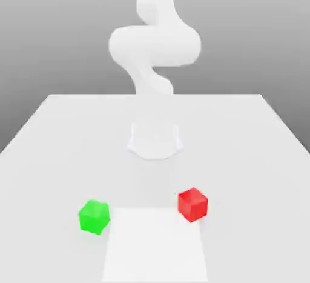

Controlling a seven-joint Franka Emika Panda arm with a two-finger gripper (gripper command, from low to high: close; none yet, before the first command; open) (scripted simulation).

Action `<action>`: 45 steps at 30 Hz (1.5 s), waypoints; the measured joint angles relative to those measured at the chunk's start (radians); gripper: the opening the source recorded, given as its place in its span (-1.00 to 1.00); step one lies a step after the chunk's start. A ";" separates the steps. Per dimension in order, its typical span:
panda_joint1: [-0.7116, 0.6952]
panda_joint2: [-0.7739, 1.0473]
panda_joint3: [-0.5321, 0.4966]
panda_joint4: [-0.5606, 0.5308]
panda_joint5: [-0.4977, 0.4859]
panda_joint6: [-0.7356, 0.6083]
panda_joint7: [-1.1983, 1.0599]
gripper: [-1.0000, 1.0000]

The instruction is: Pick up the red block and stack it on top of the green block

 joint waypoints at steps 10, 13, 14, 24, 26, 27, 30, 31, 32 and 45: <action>0.119 0.294 0.008 -0.315 0.014 0.237 -0.154 0.00; 0.155 0.391 0.014 -0.417 0.016 0.314 -0.203 0.00; 0.168 0.427 0.017 -0.453 0.017 0.341 -0.220 0.00; 0.229 0.902 0.012 -0.540 -0.026 0.720 -0.257 -1.00; 0.229 0.902 0.012 -0.540 -0.027 0.720 -0.256 -1.00; 0.229 0.902 0.012 -0.540 -0.027 0.719 -0.256 -1.00; 0.231 0.919 0.010 -0.538 -0.031 0.733 -0.253 -1.00; 0.229 0.909 0.011 -0.540 -0.031 0.725 -0.253 -1.00; 0.227 0.886 0.015 -0.543 -0.027 0.705 -0.256 -1.00; 0.034 0.600 -0.092 -0.525 -0.035 0.404 -0.063 -1.00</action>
